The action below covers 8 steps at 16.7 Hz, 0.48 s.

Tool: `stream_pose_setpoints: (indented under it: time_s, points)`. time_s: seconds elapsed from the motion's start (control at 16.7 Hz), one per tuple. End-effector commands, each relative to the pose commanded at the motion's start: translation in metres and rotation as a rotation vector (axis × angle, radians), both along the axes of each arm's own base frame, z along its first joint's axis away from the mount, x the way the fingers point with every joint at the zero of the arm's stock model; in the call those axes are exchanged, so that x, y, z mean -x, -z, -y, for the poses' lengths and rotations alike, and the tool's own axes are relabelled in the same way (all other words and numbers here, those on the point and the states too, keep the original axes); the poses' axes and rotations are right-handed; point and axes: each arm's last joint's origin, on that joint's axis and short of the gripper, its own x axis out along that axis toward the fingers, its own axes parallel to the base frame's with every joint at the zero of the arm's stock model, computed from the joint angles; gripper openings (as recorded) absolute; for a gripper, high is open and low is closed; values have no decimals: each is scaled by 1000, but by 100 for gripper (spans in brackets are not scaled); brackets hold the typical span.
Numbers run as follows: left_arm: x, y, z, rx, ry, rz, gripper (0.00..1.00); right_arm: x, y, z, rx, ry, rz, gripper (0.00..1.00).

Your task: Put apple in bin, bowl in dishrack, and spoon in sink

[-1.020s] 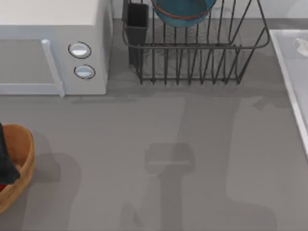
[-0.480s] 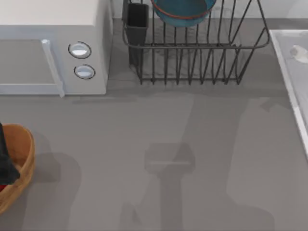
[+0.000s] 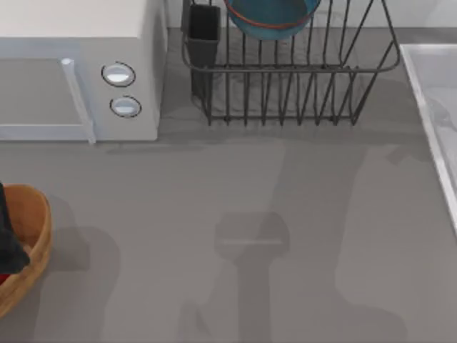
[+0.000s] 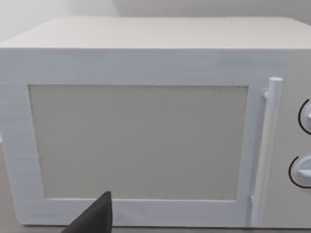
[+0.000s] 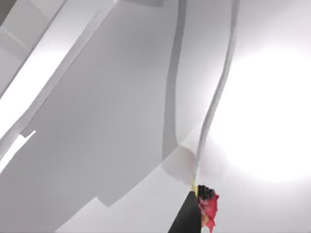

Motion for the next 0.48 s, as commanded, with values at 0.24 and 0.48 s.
stream_pose_setpoints:
  time_s: [0.24, 0.48]
  points:
    - [0, 0, 0, 0, 0, 0, 100, 0, 0, 0, 0, 0, 0, 98]
    - [0, 0, 0, 0, 0, 0, 100, 0, 0, 0, 0, 0, 0, 100]
